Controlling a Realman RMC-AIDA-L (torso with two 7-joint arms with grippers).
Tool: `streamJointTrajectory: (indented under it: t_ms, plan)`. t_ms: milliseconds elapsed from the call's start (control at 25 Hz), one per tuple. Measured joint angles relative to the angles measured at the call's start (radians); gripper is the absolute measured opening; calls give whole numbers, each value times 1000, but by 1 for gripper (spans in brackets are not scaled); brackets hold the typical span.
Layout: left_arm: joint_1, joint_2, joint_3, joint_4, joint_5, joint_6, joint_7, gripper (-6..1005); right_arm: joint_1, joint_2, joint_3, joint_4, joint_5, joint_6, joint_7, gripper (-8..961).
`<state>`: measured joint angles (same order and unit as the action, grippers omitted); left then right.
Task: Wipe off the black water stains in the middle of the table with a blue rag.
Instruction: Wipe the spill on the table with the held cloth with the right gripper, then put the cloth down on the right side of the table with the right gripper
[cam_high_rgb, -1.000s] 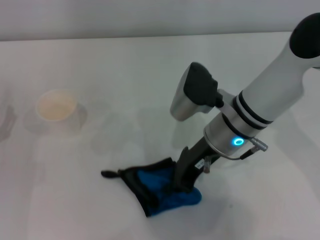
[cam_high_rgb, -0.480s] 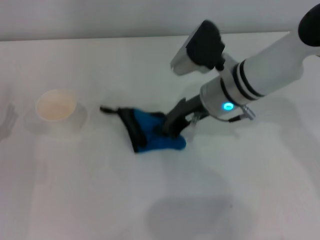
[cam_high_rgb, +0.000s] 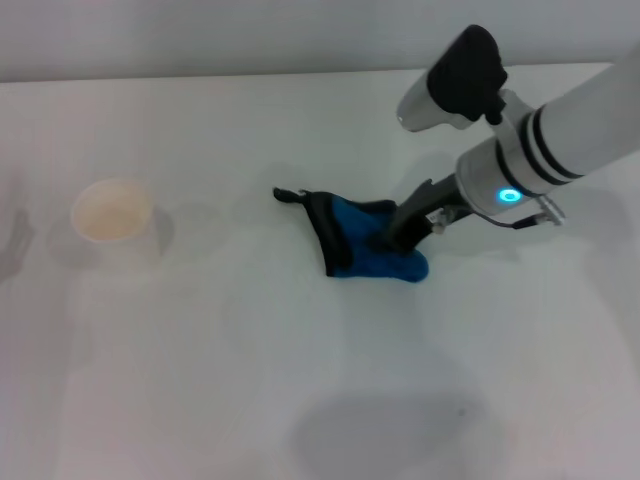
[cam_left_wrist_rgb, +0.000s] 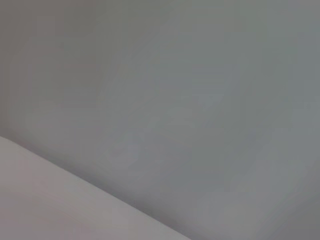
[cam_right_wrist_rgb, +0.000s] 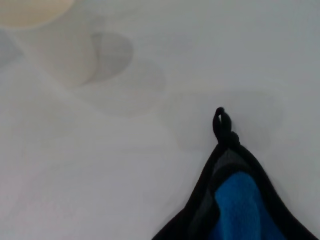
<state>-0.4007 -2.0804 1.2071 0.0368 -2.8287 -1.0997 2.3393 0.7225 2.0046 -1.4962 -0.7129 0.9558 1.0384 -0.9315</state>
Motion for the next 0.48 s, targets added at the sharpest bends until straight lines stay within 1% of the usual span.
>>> streamJointTrajectory:
  t_ms: [200, 240, 280, 360, 480]
  plan:
    - [-2, 1, 0, 1, 0, 0, 0, 891, -26, -6, 104, -44, -43, 141, -13, 109]
    - [-2, 1, 0, 1, 0, 0, 0, 891, -42, -5, 128, -71, -68, 180, -11, 109]
    - [-2, 1, 0, 1, 0, 0, 0, 891, -42, -5, 128, -71, -68, 180, -11, 110]
    - [-2, 1, 0, 2, 0, 0, 0, 891, -65, 0, 136, -104, -82, 200, -10, 111]
    - [-1, 0, 0, 2, 0, 0, 0, 891, -89, 5, 136, -146, -89, 181, -15, 112]
